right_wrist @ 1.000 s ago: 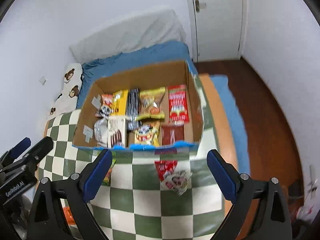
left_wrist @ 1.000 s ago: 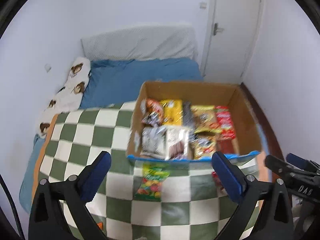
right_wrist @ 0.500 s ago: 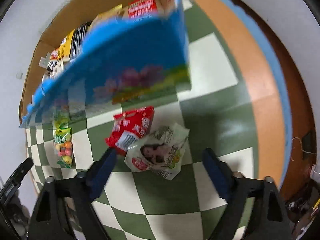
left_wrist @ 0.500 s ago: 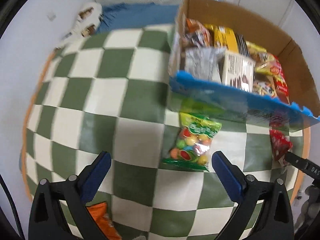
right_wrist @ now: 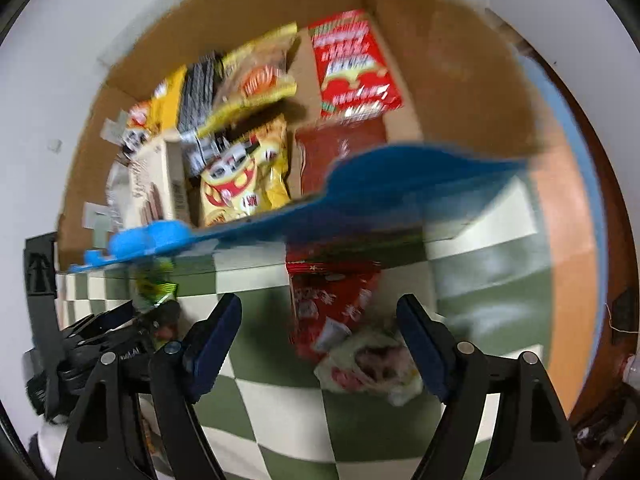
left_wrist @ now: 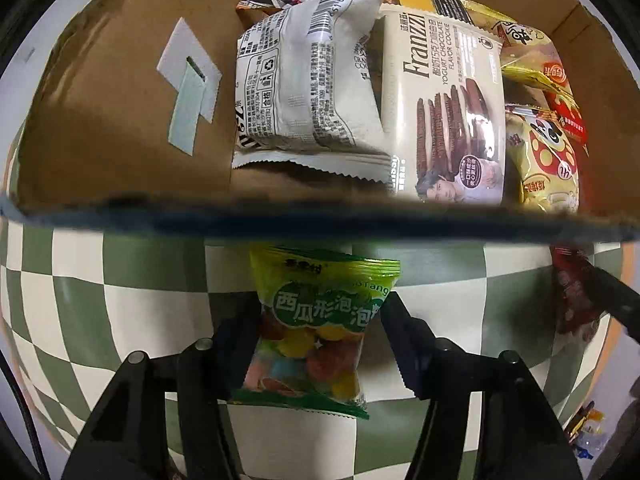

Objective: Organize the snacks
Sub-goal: 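Move both tools back down toward the snacks left on the mat, then grasp the green watermelon candy bag with the left tool while the right tool grasps the red packet, then carry both bags into the box and open both tools to drop them, then move both tools back down toward the last two snacks on the mat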

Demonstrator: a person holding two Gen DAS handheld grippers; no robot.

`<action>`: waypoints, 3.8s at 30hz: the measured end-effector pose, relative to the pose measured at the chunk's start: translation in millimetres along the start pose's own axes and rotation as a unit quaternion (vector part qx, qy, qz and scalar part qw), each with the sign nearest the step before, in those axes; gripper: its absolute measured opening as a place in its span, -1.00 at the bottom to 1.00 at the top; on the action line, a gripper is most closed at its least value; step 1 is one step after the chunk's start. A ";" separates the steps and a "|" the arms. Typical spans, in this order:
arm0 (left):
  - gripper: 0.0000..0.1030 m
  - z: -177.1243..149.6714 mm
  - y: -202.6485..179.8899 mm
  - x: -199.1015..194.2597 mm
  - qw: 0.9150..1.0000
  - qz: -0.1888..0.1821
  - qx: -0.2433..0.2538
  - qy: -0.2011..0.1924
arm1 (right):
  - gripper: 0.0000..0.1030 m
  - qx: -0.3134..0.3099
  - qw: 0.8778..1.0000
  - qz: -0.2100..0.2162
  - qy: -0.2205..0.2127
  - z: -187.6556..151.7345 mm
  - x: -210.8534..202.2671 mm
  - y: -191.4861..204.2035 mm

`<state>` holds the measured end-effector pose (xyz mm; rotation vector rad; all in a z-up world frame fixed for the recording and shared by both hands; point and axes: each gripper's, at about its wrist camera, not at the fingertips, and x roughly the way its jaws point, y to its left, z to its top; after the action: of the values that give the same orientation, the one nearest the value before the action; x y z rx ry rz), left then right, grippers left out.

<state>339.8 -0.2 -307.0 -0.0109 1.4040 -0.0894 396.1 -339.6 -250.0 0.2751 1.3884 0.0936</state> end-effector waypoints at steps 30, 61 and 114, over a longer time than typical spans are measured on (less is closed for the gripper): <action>0.01 -174.6 -21.0 21.2 0.996 -0.051 -0.024 0.075 | -0.04 -0.030 0.992 0.030 0.118 -142.3 27.6 6.5; -0.02 93.3 -60.6 -118.1 0.989 -0.144 0.001 -0.017 | -0.20 -0.040 0.995 0.064 -0.060 96.5 -132.1 22.2; 0.68 0.8 -47.7 -201.7 0.981 -0.003 0.013 -0.195 | 0.85 -0.115 0.981 -0.058 -0.144 15.9 -179.9 40.2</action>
<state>305.0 -33.8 -105.5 -0.0106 1.0115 -0.1044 382.5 -343.7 -65.6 0.0125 1.0906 0.1115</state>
